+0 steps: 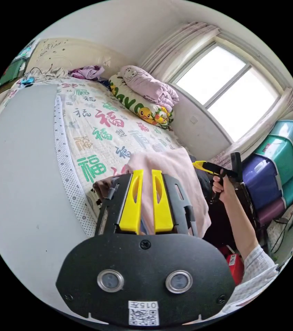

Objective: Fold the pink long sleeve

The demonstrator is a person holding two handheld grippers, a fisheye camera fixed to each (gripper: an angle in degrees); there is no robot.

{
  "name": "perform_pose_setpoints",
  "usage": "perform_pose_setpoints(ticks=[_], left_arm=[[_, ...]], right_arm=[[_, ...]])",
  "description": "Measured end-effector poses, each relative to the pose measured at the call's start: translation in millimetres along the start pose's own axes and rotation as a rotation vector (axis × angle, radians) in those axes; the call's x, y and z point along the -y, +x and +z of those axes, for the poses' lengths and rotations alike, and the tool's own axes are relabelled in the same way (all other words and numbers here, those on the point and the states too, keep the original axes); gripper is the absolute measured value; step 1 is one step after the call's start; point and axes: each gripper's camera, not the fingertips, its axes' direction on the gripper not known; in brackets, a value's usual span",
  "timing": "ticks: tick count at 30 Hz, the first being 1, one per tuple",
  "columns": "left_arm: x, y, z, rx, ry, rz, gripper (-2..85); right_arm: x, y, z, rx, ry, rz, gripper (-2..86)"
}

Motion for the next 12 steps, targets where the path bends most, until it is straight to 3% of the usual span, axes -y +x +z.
perform_pose_setpoints(ticks=[3,7,10,12], left_arm=[[-21.5,35.5,22.9,-0.039,-0.007,0.159,5.4],[-57.3,92.1,82.9,-0.110,-0.082,0.358,5.8],[-93.2,96.7,139.1,0.017,-0.174,0.431,6.6],[-115.8,86.5,149.2,0.031,-0.116,0.433,6.7]], right_arm=[[8.5,-30.1,46.0,-0.193,0.104,-0.085,11.1],[18.7,-54.8,59.8,-0.110,0.133,-0.167,11.5],[8.1,-47.1,48.6,-0.070,0.197,-0.204,11.9],[1.7,-24.7,47.0,-0.211,0.209,-0.171,12.7]])
